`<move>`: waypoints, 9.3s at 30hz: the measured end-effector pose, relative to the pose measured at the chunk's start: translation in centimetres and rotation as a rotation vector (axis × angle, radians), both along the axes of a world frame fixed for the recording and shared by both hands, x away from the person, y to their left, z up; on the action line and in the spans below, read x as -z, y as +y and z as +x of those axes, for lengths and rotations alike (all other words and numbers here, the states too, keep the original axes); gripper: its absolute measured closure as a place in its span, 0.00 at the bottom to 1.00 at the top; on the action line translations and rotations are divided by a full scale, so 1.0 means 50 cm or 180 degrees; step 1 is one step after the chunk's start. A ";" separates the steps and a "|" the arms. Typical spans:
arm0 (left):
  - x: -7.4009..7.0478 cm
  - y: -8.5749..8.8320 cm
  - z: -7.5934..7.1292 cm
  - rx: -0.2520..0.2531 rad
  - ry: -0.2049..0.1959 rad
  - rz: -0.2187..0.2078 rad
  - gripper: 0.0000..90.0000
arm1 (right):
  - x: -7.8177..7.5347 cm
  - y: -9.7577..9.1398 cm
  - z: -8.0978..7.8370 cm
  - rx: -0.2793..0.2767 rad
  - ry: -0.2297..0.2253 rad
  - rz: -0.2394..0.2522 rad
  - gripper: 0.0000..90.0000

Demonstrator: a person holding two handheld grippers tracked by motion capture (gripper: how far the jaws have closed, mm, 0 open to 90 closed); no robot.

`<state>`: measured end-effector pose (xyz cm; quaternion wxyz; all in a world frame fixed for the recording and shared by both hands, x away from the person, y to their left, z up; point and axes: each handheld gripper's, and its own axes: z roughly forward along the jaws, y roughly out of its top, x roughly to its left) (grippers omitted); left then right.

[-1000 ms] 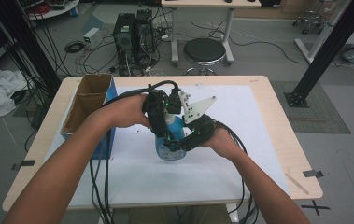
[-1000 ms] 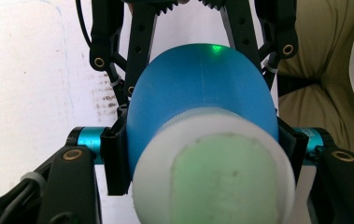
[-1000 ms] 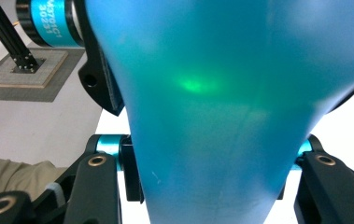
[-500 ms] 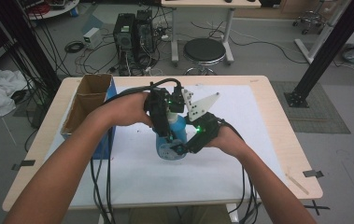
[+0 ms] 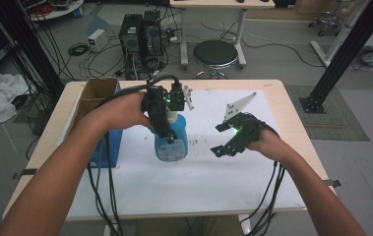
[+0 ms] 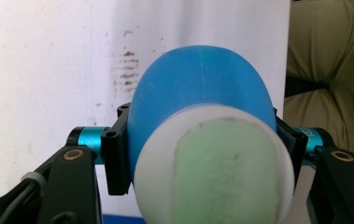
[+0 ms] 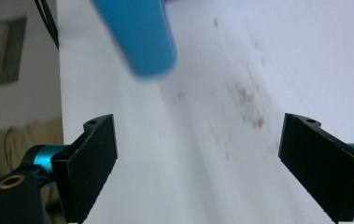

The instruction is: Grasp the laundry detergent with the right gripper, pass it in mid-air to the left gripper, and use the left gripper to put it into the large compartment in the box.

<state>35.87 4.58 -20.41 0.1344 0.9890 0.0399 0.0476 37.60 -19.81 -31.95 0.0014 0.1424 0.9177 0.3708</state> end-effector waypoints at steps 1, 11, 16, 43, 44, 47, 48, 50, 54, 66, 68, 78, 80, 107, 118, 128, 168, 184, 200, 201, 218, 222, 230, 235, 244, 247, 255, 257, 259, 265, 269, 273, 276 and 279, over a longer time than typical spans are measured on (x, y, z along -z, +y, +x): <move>-0.001 0.003 0.002 -0.0024 -0.0016 0.0016 0.42 | 0.000 -0.007 -0.001 -0.0086 0.0076 -0.0096 0.12; -0.012 0.037 0.018 -0.0316 -0.0116 0.0017 0.42 | -0.013 -0.072 0.012 0.0186 0.0413 -0.0738 0.01; -0.023 0.048 0.027 -0.0493 -0.0130 0.0028 0.42 | -0.028 -0.106 0.011 0.0394 0.0187 -0.1073 0.01; -0.186 0.176 0.050 -0.1343 -0.0140 -0.0126 0.42 | -0.088 -0.205 0.025 0.0131 0.0143 -0.1579 0.01; -0.193 0.183 0.049 -0.1352 -0.0151 -0.0129 0.42 | -0.088 -0.206 0.027 0.0123 0.0140 -0.1577 0.01; -0.212 0.205 0.046 -0.1396 -0.0147 -0.0134 0.42 | -0.088 -0.206 0.029 0.0109 0.0155 -0.1578 0.01; -0.217 0.213 0.045 -0.1407 -0.0151 -0.0132 0.42 | -0.088 -0.206 0.029 0.0106 0.0169 -0.1575 0.01; -0.228 0.229 0.043 -0.1451 -0.0165 -0.0146 0.42 | -0.088 -0.205 0.030 0.0102 0.0170 -0.1586 0.01; -0.246 0.268 0.039 -0.1553 -0.0193 -0.0199 0.42 | -0.092 -0.206 0.031 0.0103 0.0170 -0.1569 0.01; -0.249 0.355 0.046 -0.1689 -0.0301 -0.0175 0.42 | -0.095 -0.205 0.032 0.0177 0.0164 -0.1548 0.01; -0.247 0.364 0.050 -0.1711 -0.0287 -0.0167 0.42 | -0.096 -0.204 0.031 0.0197 0.0172 -0.1568 0.01; -0.226 0.399 0.058 -0.1795 -0.0360 -0.0164 0.42 | -0.096 -0.204 0.027 0.0230 0.0149 -0.1570 0.01; -0.218 0.403 0.061 -0.1772 -0.0368 -0.0151 0.42 | -0.095 -0.202 0.028 0.0237 0.0149 -0.1585 0.01; 0.009 0.420 0.097 -0.1655 -0.0180 0.0030 0.42 | -0.087 -0.209 0.024 0.0331 0.0170 -0.1564 0.01; 0.088 0.418 0.112 -0.1604 -0.0085 0.0182 0.42 | -0.078 -0.207 0.023 0.0325 0.0196 -0.1547 0.01; 0.125 0.424 0.113 -0.1610 -0.0024 0.0199 0.42 | -0.071 -0.205 0.023 0.0297 0.0201 -0.1557 0.01; 0.058 0.470 0.079 -0.1809 -0.0190 -0.0327 0.30 | -0.068 -0.178 0.011 0.0231 0.0160 -0.1522 0.01; -0.053 0.429 0.049 -0.1776 -0.0370 -0.0543 0.30 | -0.079 -0.188 0.002 0.0275 0.0139 -0.1435 0.01; -0.038 0.290 0.073 -0.1122 -0.0172 -0.0506 0.30 | -0.085 -0.182 0.002 0.0290 0.0115 -0.1381 0.01; -0.035 0.280 0.075 -0.1084 -0.0168 -0.0501 0.30 | -0.085 -0.181 0.002 0.0291 0.0116 -0.1376 0.01; 0.018 0.157 0.102 -0.0566 0.0029 -0.0380 0.30 | -0.086 -0.166 0.004 0.0266 0.0095 -0.1338 0.01; 0.028 0.138 0.107 -0.0559 0.0039 -0.0370 0.12 | -0.086 -0.163 0.004 0.0261 0.0096 -0.1336 0.01; 0.046 0.109 0.114 -0.0478 -0.0036 -0.0271 0.04 | -0.086 -0.161 0.002 0.0266 0.0091 -0.1320 0.01; 0.050 0.105 0.120 -0.0475 -0.0038 -0.0262 0.04 | -0.088 -0.162 0.001 0.0283 0.0087 -0.1309 0.01; 0.053 0.105 0.128 -0.0579 -0.0073 -0.0238 0.04 | -0.084 -0.163 0.003 0.0327 0.0088 -0.1284 0.01; 0.055 0.103 0.130 -0.0587 -0.0062 -0.0219 0.04 | -0.083 -0.161 0.002 0.0323 0.0084 -0.1289 0.01; 0.062 0.092 0.136 -0.0514 -0.0027 -0.0168 0.05 | -0.083 -0.158 0.008 0.0334 0.0079 -0.1272 0.01; 0.063 0.091 0.137 -0.0514 -0.0017 -0.0154 0.05 | -0.083 -0.157 0.009 0.0327 0.0090 -0.1272 0.01; 0.065 0.089 0.136 -0.0501 -0.0023 -0.0129 0.05 | -0.082 -0.156 0.012 0.0330 0.0084 -0.1280 0.01; 0.065 0.083 0.137 -0.0443 -0.0024 -0.0131 0.05 | -0.080 -0.153 0.014 0.0329 0.0100 -0.1282 0.01; 0.060 0.073 0.138 -0.0415 -0.0020 -0.0134 0.05 | -0.080 -0.153 0.017 0.0311 0.0099 -0.1278 0.01; 0.059 0.068 0.136 -0.0410 -0.0016 -0.0144 0.05 | -0.081 -0.152 0.017 0.0301 0.0086 -0.1276 0.01; 0.061 0.066 0.135 -0.0366 -0.0008 -0.0131 0.05 | -0.081 -0.151 0.016 0.0302 0.0086 -0.1281 0.01; 0.061 0.064 0.134 -0.0357 0.0008 -0.0134 0.05 | -0.081 -0.150 0.016 0.0299 0.0087 -0.1281 0.01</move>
